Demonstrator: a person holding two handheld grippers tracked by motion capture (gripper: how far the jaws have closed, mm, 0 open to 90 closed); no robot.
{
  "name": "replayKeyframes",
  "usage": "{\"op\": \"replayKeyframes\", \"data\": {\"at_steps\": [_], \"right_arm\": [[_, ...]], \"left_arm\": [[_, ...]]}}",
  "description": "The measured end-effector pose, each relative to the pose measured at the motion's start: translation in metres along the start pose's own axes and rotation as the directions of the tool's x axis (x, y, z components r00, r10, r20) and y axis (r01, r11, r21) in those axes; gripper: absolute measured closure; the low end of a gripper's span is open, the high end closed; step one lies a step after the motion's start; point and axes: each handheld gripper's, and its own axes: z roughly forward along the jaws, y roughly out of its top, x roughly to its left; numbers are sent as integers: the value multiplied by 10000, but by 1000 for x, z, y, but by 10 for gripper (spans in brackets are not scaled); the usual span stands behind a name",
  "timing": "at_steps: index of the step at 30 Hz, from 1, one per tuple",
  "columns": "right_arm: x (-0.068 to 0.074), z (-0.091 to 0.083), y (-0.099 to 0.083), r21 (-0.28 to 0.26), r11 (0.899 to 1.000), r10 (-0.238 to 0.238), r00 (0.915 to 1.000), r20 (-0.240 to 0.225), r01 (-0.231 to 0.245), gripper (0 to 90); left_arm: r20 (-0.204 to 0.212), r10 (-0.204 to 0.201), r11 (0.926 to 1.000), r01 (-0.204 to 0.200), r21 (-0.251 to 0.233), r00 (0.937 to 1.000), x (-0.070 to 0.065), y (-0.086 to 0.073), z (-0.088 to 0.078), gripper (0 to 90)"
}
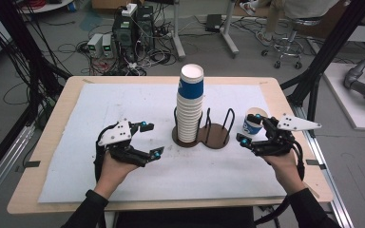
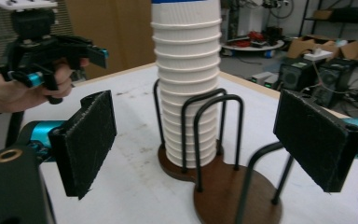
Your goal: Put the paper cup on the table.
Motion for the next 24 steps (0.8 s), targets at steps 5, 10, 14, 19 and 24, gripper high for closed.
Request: {"op": "replayKeyframes", "data": {"at_steps": [5, 10, 14, 19, 24], "right_arm": [[2, 6, -3, -6, 10000, 34, 9996, -286, -34, 134], [-1, 4, 0, -228, 9997, 79, 9996, -269, -85, 134], [-1, 2, 1, -354, 9994, 13, 9997, -225, -21, 134], [-2, 2, 1, -352, 9994, 51, 9998, -180, -57, 134], [-1, 1, 0, -297, 9995, 68, 9998, -160, -73, 134]], "left_arm": [[-103, -188, 9995, 185, -241, 9998, 3, 3, -2, 140], [-166, -295, 9993, 290, -250, 9994, 6, 2, -3, 140], [-155, -303, 9992, 299, -272, 9994, 5, 0, -2, 140], [-138, -119, 9996, 115, -277, 9998, 3, 2, -1, 140], [-103, 6, 9996, -9, -266, 9999, 1, 3, -1, 140]]}}
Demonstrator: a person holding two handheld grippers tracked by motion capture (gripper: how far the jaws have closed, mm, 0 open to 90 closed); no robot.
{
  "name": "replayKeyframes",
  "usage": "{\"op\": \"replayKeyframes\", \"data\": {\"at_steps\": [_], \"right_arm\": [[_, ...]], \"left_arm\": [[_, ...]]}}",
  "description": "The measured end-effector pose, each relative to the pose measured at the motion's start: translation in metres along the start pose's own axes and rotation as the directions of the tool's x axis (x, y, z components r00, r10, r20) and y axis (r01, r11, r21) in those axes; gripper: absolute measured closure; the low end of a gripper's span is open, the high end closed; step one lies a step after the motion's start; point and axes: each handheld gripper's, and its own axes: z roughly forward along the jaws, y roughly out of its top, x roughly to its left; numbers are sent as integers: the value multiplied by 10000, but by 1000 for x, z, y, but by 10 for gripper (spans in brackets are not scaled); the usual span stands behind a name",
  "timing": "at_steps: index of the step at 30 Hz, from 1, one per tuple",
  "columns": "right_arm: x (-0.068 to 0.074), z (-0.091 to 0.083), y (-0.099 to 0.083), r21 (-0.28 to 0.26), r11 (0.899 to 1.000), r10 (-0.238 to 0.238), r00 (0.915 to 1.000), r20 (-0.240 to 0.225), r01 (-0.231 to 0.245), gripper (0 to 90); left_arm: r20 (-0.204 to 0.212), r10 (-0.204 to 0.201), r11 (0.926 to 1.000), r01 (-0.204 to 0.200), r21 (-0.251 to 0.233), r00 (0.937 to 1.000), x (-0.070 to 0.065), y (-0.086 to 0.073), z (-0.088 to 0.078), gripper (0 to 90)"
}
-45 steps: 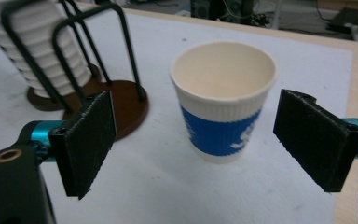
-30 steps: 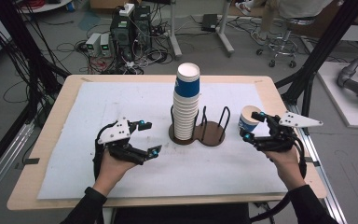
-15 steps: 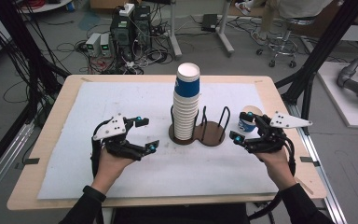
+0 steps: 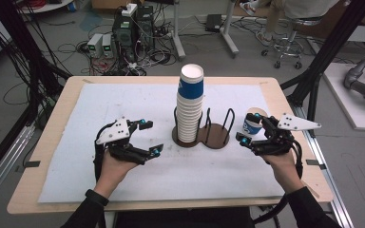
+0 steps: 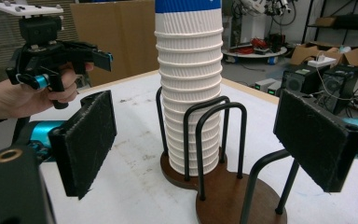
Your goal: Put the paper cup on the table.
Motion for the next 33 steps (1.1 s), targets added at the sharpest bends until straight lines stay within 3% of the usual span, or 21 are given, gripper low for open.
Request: {"op": "replayKeyframes", "data": {"at_steps": [11, 24, 33], "right_arm": [[-4, 0, 0, -65, 9998, 173, 9998, -65, -173, 133], [2, 2, 0, 15, 10000, 97, 9993, -363, -97, 134], [1, 0, -1, 31, 10000, 37, 9997, -228, -37, 134]], "left_arm": [[-83, 41, 10000, -41, -1, 10000, -1, -1, -7, 140], [-97, 46, 10000, -47, -78, 9999, -1, 1, -9, 140], [-24, 15, 10000, -15, -37, 10000, 0, 1, -7, 140]]}}
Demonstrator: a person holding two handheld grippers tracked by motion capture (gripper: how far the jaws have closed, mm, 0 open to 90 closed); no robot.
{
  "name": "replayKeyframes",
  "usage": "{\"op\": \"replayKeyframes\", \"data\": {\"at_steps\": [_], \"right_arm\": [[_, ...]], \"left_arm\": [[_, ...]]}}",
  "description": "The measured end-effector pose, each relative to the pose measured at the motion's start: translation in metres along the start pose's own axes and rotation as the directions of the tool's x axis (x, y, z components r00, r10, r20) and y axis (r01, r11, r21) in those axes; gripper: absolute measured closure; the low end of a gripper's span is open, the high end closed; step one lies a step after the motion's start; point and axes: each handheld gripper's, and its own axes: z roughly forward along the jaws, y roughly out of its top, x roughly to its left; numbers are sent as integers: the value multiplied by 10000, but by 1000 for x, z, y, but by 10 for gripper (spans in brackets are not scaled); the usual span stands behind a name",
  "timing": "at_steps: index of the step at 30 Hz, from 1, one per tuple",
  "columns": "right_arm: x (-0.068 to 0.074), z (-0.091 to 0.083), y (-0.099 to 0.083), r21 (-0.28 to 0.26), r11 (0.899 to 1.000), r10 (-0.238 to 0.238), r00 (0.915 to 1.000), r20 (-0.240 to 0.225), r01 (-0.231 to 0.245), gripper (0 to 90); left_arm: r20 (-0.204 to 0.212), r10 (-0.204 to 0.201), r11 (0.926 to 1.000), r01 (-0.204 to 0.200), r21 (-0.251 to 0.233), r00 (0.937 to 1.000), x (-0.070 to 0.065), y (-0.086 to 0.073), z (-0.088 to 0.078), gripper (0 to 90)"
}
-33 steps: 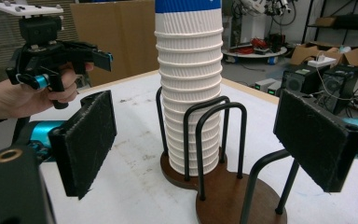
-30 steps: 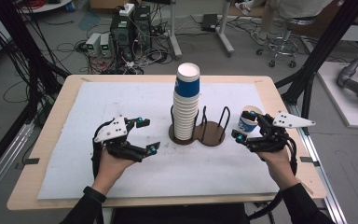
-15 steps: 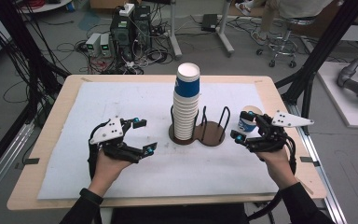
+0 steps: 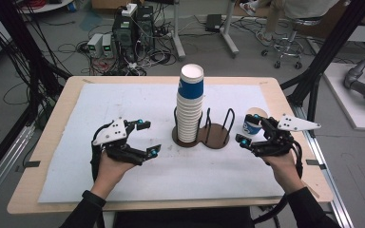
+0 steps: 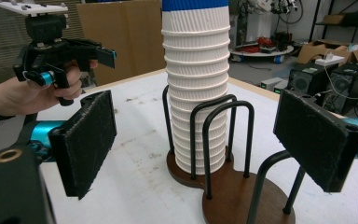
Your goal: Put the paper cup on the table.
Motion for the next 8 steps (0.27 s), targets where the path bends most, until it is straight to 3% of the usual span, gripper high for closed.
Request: {"op": "replayKeyframes", "data": {"at_steps": [8], "right_arm": [[-3, 1, 0, -25, 10000, -48, 9999, -104, 47, 134]], "left_arm": [[-156, -77, 10000, 77, 24, 9998, 2, 0, -1, 140]]}}
